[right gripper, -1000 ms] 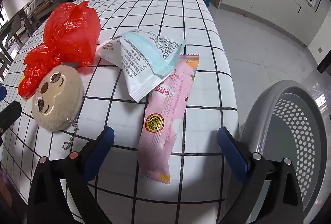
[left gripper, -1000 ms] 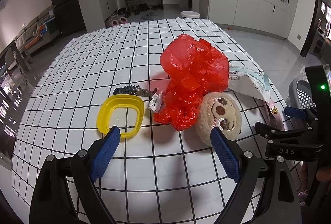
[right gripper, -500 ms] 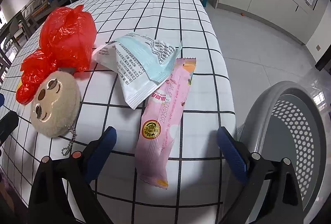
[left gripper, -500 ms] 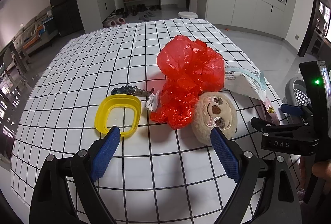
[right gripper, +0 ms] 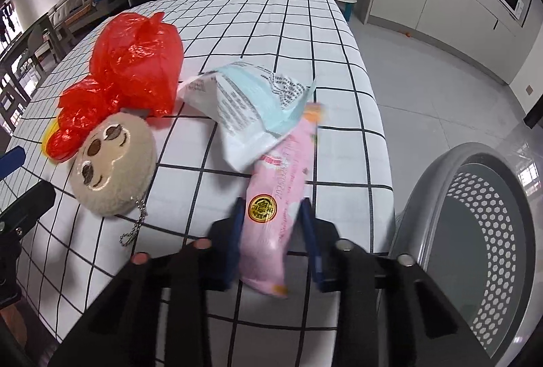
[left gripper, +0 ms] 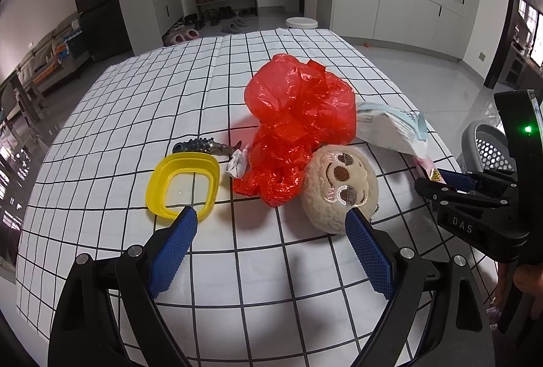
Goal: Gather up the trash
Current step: 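Grasp the pink snack wrapper with the right tool, then grasp the plush sloth keychain with the left tool while the right tool holds the wrapper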
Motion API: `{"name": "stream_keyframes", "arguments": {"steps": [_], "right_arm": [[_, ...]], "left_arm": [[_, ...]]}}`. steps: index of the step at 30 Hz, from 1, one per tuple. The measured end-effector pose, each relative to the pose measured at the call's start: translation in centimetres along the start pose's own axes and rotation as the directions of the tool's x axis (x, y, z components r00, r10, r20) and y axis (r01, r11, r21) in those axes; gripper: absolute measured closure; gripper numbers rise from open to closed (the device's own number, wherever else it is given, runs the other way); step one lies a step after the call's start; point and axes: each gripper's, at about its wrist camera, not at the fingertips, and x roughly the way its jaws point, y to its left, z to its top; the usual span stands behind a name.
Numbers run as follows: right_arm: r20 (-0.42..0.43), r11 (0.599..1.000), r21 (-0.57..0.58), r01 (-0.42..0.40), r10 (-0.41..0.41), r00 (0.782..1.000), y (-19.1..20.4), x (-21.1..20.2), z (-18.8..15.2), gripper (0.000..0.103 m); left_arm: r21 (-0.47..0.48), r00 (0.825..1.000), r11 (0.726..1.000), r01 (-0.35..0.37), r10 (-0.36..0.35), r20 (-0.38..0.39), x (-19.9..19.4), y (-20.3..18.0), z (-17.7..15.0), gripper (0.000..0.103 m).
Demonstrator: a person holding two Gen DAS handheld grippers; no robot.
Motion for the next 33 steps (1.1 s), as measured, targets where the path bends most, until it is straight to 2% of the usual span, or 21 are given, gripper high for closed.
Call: {"name": "stream_keyframes", "arguments": {"steps": [5,20,33], "right_arm": [[0.002,1.000,0.010,-0.009,0.009,1.000,-0.1,-0.6,-0.7,0.079],[0.024,0.997,0.074,-0.016,0.014,1.000,-1.6,-3.5,-4.3,0.079],[0.037,0.990,0.134,-0.042,0.037,0.999,-4.4,-5.1,-6.6,0.080]], "left_arm": [[0.008,1.000,1.000,0.006,-0.006,0.005,-0.3,-0.4,-0.1,0.016],[0.025,0.999,0.999,0.042,-0.043,0.012,-0.8,-1.7,-0.3,0.016],[0.066,0.998,0.995,0.068,-0.069,0.003,-0.5,-3.9,-0.9,0.016]]}}
